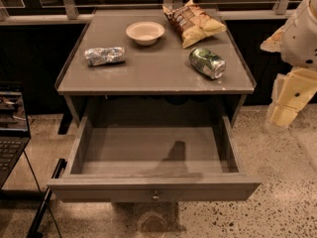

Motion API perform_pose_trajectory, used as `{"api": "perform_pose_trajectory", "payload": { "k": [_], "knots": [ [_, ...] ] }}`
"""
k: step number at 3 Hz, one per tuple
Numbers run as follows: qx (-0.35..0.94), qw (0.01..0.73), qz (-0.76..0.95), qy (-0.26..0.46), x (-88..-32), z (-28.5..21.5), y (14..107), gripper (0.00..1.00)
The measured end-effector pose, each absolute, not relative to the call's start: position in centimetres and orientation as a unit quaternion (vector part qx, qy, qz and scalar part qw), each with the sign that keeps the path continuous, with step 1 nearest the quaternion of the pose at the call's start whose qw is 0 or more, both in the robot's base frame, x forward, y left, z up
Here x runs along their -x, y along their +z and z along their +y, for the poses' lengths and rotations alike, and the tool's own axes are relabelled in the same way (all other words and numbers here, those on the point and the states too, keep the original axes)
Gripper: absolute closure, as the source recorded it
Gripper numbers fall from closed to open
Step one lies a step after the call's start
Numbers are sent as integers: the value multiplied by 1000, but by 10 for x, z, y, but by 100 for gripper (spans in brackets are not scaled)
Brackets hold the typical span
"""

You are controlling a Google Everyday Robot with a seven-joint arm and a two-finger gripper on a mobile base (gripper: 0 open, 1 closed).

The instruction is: Close top drawer

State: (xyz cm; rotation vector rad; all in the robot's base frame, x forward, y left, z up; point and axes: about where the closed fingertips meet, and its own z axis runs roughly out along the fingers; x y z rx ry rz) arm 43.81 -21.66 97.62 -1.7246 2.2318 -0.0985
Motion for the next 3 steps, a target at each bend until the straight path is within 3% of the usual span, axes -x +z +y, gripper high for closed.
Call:
{"api": "perform_pose_trajectory", "payload": {
  "k": [1, 3],
  "knots": [
    [603, 159, 781, -34, -438, -217, 976, 0],
    [558, 233, 796, -2, -428, -210, 959, 0]
  ]
}}
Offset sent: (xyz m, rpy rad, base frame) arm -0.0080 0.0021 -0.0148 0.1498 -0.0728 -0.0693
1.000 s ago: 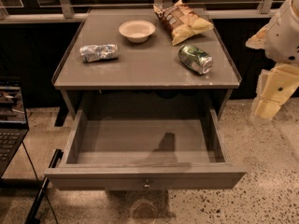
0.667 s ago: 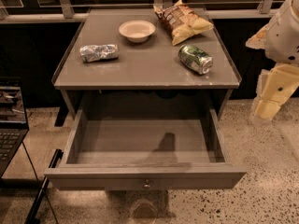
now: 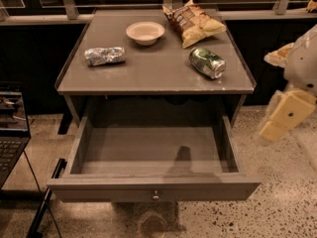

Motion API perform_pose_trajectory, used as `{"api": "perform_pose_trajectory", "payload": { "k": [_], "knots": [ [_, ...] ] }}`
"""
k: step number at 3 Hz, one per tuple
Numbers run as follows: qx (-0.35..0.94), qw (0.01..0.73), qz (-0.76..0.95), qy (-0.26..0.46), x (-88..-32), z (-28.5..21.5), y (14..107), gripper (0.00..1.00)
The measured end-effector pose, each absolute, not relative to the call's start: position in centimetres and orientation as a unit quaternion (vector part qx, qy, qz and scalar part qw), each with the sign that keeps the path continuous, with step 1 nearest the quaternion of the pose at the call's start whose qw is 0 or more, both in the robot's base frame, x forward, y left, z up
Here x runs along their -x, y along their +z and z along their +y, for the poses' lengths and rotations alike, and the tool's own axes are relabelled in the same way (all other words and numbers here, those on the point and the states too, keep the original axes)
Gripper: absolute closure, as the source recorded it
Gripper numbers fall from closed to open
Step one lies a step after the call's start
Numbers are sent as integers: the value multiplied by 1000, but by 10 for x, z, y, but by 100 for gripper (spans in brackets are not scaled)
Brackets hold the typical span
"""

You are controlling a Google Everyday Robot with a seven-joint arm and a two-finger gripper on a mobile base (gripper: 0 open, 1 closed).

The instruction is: Close top drawer

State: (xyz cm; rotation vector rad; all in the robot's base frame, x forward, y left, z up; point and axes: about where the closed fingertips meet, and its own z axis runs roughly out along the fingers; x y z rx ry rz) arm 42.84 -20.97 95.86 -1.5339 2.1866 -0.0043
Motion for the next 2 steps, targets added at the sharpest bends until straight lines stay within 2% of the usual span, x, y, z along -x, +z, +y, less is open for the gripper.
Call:
{"api": "perform_pose_trajectory", "payload": {
  "k": [2],
  "knots": [
    [467, 324, 820, 67, -433, -193, 906, 0]
  ]
}}
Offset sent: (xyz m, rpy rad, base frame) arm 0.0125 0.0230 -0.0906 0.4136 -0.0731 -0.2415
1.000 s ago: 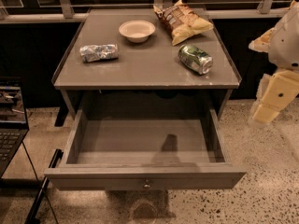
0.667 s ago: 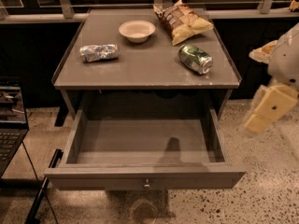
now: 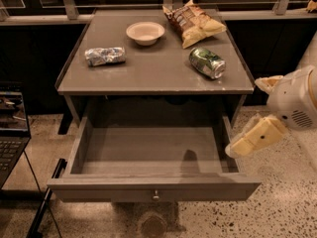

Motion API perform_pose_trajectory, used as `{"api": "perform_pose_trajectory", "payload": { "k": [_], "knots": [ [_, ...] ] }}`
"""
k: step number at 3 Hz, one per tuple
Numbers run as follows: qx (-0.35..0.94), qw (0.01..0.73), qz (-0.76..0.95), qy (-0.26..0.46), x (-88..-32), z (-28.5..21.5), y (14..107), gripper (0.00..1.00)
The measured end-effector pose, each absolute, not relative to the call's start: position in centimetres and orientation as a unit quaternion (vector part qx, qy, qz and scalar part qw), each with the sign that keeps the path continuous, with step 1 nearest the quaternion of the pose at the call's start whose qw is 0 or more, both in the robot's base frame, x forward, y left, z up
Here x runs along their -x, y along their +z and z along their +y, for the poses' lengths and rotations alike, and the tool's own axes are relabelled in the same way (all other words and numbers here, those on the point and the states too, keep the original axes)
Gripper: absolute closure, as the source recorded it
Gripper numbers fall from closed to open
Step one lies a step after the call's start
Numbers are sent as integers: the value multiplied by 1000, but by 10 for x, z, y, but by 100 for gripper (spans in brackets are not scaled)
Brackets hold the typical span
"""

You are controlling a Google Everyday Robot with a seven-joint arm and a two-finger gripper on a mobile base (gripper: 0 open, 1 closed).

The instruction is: Close top drawer

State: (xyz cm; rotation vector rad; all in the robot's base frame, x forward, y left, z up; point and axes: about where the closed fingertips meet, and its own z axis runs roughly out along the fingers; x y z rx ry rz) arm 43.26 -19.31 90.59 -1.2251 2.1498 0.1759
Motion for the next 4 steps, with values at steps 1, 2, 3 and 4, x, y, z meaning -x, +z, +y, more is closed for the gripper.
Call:
{"api": "perform_pose_trajectory", "payload": {
  "k": [1, 2, 3, 4],
  "knots": [
    [421, 335, 839, 81, -436, -189, 883, 0],
    [414, 337, 841, 80, -437, -189, 881, 18],
    [414, 337, 841, 80, -437, -189, 881, 41],
    [415, 337, 841, 80, -437, -189, 881, 65]
  ]
}}
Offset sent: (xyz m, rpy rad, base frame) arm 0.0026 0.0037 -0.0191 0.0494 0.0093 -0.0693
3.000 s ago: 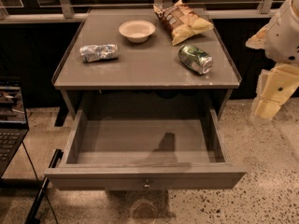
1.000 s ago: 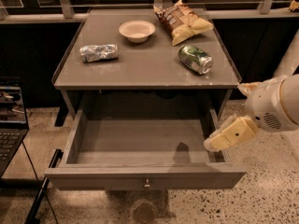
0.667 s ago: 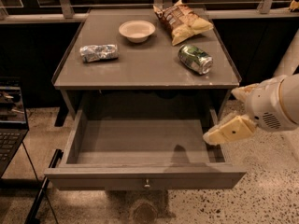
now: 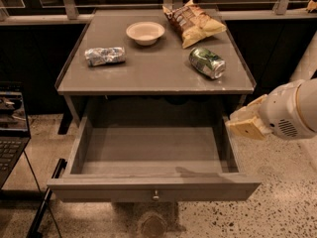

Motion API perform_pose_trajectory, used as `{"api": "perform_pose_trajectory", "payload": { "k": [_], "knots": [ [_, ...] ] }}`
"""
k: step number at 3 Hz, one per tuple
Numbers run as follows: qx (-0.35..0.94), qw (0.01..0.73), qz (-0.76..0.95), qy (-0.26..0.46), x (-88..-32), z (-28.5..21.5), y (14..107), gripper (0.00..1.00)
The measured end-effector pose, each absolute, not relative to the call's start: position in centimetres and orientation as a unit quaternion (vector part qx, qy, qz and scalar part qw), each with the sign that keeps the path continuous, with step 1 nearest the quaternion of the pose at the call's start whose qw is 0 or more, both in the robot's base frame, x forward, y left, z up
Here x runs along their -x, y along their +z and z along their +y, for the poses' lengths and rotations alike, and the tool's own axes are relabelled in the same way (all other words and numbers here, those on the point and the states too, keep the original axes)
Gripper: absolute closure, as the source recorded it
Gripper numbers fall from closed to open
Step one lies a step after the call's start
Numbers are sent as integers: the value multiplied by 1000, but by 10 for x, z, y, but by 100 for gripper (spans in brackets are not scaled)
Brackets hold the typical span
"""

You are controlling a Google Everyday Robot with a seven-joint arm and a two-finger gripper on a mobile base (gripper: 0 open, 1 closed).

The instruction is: Close top drawer

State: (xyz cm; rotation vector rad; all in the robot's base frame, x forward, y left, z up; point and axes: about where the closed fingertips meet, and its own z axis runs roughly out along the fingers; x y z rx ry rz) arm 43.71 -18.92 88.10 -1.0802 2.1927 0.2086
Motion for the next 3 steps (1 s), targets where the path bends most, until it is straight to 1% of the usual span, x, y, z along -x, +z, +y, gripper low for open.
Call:
{"api": "perform_pose_trajectory", "payload": {
  "k": [1, 2, 3],
  "knots": [
    [415, 338, 841, 80, -437, -189, 881, 88],
    [393, 354, 845, 77, -433, -187, 872, 100],
    [339, 391, 853, 74, -413, -184, 852, 100]
  ]
}}
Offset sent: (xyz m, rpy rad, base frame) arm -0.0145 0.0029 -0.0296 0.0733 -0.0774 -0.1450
